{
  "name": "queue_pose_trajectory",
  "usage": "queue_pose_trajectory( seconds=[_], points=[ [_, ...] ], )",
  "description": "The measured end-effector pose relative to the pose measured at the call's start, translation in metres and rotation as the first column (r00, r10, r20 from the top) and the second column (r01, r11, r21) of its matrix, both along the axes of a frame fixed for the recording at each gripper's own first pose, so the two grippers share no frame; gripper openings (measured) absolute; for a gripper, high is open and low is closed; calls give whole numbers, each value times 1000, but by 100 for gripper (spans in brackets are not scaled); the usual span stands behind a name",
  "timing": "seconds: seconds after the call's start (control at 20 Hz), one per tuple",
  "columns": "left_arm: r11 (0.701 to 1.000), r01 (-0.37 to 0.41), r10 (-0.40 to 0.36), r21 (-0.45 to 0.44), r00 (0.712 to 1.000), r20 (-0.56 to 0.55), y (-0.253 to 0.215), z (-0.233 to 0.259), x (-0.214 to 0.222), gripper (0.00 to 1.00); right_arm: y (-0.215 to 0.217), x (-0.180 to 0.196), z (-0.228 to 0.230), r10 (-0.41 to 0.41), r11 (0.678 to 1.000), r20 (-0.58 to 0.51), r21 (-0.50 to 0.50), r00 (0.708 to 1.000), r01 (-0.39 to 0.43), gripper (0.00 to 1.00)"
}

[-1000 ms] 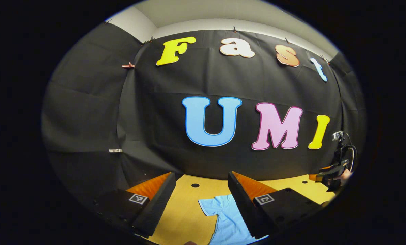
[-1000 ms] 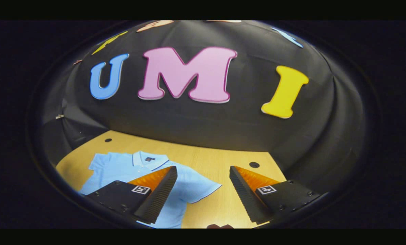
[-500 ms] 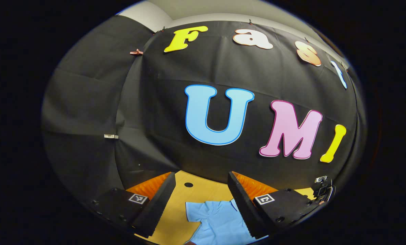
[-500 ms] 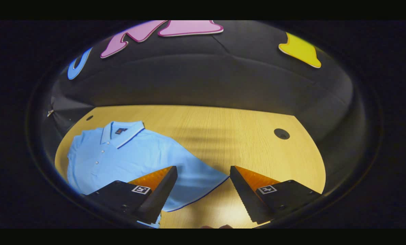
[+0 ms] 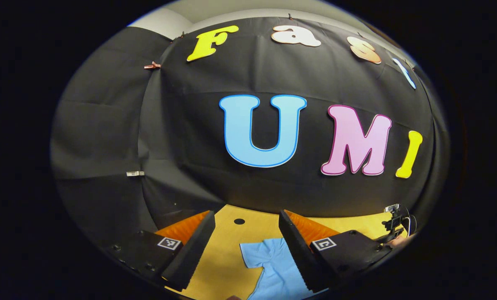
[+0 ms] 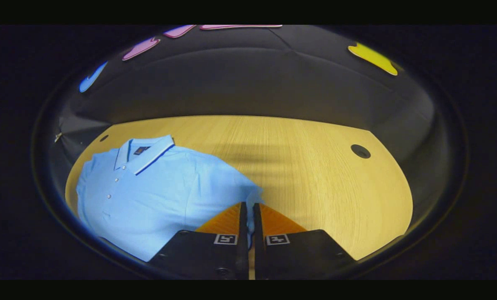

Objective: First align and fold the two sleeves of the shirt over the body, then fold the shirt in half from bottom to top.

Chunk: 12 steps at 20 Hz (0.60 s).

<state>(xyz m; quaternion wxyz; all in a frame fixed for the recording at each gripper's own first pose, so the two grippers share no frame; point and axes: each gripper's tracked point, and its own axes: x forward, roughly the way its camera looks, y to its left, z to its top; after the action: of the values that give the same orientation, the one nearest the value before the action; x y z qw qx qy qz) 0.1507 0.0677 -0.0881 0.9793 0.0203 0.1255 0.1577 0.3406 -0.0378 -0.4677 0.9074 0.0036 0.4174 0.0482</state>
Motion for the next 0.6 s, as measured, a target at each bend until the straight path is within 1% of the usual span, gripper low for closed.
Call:
queue_pose_trajectory(
  seconds=[0.05,0.1,0.15,0.2,0.25,0.3,0.4,0.45,0.5,0.55,0.6],
  points=[
    [1000,-5,5,0,1000,-1,5,1,-2,98,10,-1,2,2,999,-16,32,1000,-2,5],
    [1000,-8,8,-9,1000,1,10,0,-4,98,21,-1,10,1,997,-11,79,1000,-1,10],
    [1000,-17,17,-23,1000,4,16,1,-6,98,35,2,20,4,992,11,125,1000,-5,5],
    [999,-26,26,-36,1000,5,22,-1,-9,99,48,7,35,4,987,43,161,999,-11,10],
    [998,-38,38,-46,999,3,28,-5,-12,98,62,9,53,12,979,75,203,997,-27,5],
    [997,-54,54,-54,999,-5,35,-9,-15,98,80,11,69,27,970,107,237,994,-52,5],
    [995,-74,72,-67,997,-26,46,-19,-20,99,111,11,88,71,954,133,279,988,-107,14],
    [995,-76,74,-65,997,-34,49,-24,-20,99,124,8,89,88,949,125,291,988,-121,11],
    [995,-80,77,-58,996,-53,52,-31,-21,98,129,6,81,94,953,107,277,990,-121,8],
    [995,-86,82,-52,994,-75,57,-39,-23,98,128,4,65,99,966,77,232,992,-115,5],
    [995,-85,79,-56,992,-94,58,-45,-23,98,123,1,48,98,978,38,182,994,-104,10]
  ],
)
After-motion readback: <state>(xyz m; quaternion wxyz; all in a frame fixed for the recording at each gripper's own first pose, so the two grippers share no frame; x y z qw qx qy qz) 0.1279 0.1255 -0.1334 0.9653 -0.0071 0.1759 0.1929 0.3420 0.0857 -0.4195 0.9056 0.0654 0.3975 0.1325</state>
